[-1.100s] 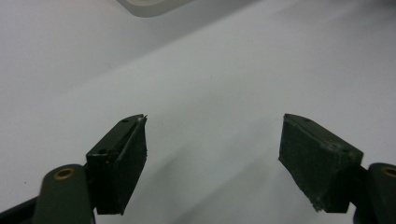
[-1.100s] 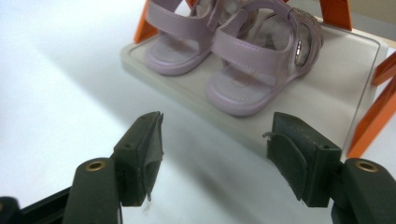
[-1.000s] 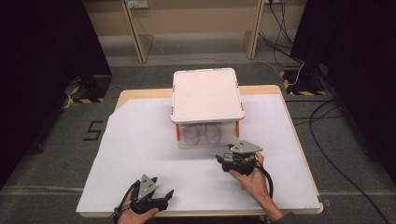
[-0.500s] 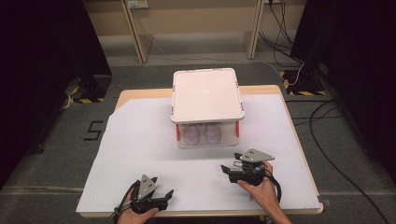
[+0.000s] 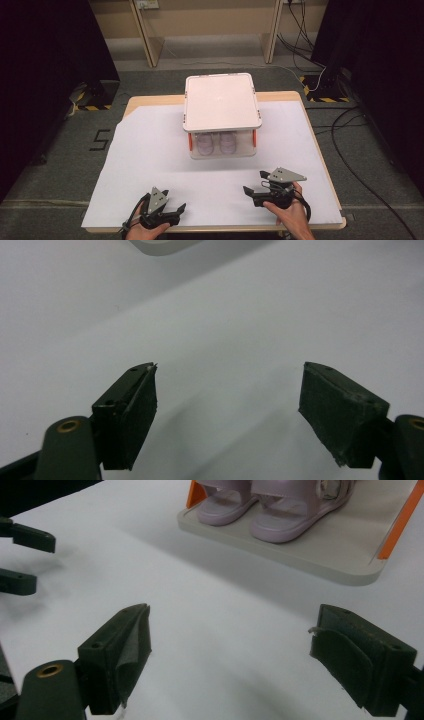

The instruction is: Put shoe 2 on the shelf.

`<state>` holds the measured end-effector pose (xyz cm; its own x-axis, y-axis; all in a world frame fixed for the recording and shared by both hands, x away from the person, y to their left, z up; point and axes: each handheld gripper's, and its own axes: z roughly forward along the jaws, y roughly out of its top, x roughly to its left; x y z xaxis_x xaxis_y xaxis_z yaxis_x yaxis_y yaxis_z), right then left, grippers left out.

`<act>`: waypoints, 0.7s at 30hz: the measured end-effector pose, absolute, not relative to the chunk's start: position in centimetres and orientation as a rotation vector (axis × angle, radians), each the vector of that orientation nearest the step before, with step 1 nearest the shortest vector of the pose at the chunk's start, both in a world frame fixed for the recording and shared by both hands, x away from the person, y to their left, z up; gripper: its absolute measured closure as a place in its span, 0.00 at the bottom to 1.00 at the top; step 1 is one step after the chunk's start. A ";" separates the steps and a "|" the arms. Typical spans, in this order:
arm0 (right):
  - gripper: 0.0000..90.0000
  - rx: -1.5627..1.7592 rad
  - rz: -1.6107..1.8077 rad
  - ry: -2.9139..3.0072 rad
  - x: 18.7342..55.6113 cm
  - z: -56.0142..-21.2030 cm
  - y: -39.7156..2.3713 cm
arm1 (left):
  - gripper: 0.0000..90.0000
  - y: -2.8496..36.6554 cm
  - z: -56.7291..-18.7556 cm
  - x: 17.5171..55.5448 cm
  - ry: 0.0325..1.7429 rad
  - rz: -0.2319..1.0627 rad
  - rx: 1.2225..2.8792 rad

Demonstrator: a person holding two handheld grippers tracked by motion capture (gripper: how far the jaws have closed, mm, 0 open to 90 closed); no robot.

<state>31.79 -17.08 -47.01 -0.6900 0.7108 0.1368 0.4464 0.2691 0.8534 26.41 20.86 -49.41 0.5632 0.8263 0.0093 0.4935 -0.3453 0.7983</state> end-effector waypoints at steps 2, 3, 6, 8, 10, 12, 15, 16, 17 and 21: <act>0.18 1.055 1.394 2.269 31.3 -46.9 -17.4 | 0.25 20.8 -49.4 26.4 1.057 0.536 2.012; 0.18 1.044 1.400 2.267 31.1 -46.9 -17.5 | 0.25 20.8 -49.4 26.4 1.057 0.536 2.012; 0.18 1.045 1.411 2.259 30.5 -46.7 -17.9 | 0.25 20.8 -49.4 26.4 1.056 0.534 2.009; 0.18 1.042 1.417 2.258 30.2 -46.7 -18.2 | 0.24 20.8 -49.4 26.4 1.056 0.532 2.008; 0.18 1.050 1.422 2.262 29.8 -46.7 -18.4 | 0.24 20.8 -49.4 26.4 1.058 0.528 2.003; 0.18 1.045 1.419 2.263 29.6 -46.8 -18.7 | 0.23 20.8 -49.4 26.4 1.059 0.526 2.001; 0.18 1.055 1.409 2.269 29.3 -47.1 -19.1 | 0.21 20.8 -49.3 26.4 1.060 0.521 1.996; 0.18 1.059 1.404 2.272 29.1 -47.2 -19.2 | 0.20 20.8 -49.3 26.4 1.062 0.520 1.994; 0.18 1.065 1.403 2.271 29.0 -47.2 -19.4 | 0.20 20.8 -49.3 26.4 1.064 0.519 1.991; 0.17 1.072 1.400 2.284 28.4 -47.4 -19.6 | 0.18 20.8 -49.3 26.4 1.066 0.517 1.987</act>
